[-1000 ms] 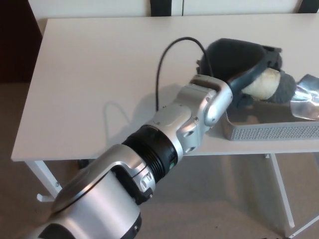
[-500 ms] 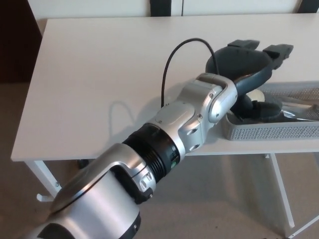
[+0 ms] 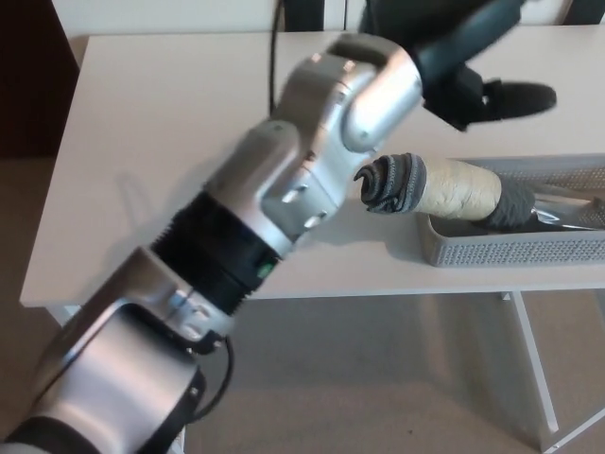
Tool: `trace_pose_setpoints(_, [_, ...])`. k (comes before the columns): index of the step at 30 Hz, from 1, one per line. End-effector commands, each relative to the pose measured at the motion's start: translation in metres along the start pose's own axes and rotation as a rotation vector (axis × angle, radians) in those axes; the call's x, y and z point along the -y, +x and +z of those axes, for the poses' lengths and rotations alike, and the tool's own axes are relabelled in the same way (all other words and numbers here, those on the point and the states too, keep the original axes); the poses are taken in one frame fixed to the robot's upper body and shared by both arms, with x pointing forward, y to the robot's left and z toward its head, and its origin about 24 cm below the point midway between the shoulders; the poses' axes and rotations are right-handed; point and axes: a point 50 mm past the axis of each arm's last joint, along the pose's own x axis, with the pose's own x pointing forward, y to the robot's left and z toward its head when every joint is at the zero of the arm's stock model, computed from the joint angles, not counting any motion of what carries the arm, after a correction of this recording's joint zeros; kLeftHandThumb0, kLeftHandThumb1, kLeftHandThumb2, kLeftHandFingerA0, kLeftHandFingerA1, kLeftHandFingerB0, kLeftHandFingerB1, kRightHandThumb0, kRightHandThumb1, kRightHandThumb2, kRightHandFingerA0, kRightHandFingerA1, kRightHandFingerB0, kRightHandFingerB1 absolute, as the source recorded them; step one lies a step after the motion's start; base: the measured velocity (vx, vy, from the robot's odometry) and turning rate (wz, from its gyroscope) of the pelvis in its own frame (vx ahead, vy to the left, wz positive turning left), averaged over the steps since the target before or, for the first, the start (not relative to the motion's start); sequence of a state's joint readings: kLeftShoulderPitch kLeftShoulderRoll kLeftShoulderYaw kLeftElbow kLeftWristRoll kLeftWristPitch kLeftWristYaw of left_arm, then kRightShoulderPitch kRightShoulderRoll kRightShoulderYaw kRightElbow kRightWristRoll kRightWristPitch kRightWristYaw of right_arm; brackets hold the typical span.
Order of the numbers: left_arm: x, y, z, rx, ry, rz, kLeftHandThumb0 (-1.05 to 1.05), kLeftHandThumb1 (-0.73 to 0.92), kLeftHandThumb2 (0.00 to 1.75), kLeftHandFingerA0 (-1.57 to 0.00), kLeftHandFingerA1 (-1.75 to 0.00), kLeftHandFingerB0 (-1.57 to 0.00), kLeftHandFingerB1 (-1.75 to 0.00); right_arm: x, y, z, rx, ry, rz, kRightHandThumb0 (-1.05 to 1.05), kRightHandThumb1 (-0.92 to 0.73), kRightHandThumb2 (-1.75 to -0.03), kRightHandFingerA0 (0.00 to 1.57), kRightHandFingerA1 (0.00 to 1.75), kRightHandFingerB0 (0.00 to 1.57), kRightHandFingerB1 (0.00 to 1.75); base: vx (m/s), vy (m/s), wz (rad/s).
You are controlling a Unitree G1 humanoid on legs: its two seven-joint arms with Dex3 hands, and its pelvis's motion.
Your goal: The robot walks towards a desk on which a shovel is kept on the left hand side and a container is kept on the right hand side. The robot picks up the shovel using its left hand and places it in the container.
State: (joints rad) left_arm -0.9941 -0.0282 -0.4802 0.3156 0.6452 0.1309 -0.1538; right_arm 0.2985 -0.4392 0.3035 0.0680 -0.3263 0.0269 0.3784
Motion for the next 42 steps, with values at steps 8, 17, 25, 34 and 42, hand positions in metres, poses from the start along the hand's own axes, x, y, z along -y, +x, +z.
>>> trace_pose_setpoints(8, [-0.105,-0.327,-0.026,0.299,-0.691,0.051,-0.93,0.59,1.02,-0.05,-0.32,-0.12,-0.36,-0.007,-0.016,-0.039,-0.093,0.141,-0.041,-0.43,-0.70,-0.61,0.64,0.44,0.50,0.38,0.00,0.000,0.00])
trace_pose_setpoints(17, [-0.096,-0.402,-0.018,-0.114,-0.858,-0.366,-0.73,0.92,0.71,0.00,-0.50,-0.08,-0.38,-0.017,-0.019,-0.054,-0.117,0.174,-0.047,-0.46,-0.70,-0.62,0.63,0.45,0.50,0.39,0.00,0.000,0.00])
trace_pose_setpoints(25, [-0.087,-0.408,-0.036,0.241,-1.073,-0.450,-1.04,0.70,1.10,-0.26,-0.43,-0.31,-0.46,-0.024,-0.024,-0.064,-0.158,0.220,-0.054,-0.44,-0.70,-0.61,0.64,0.45,0.51,0.39,0.00,0.000,0.01])
trace_pose_setpoints(34, [-0.009,-0.380,-0.054,0.313,-1.486,-0.703,-0.89,0.76,0.64,-0.45,-0.41,-0.44,-0.34,-0.024,-0.026,-0.065,-0.166,0.213,-0.065,-0.42,-0.70,-0.61,0.64,0.44,0.51,0.38,0.00,0.000,0.00])
trace_pose_setpoints(42, [0.037,-0.384,-0.082,0.098,-1.512,-0.900,-0.87,0.56,0.97,-0.53,-0.58,-0.47,-0.50,-0.021,-0.024,-0.066,-0.161,0.226,-0.065,-0.43,-0.70,-0.61,0.63,0.44,0.51,0.39,0.00,0.000,0.00])
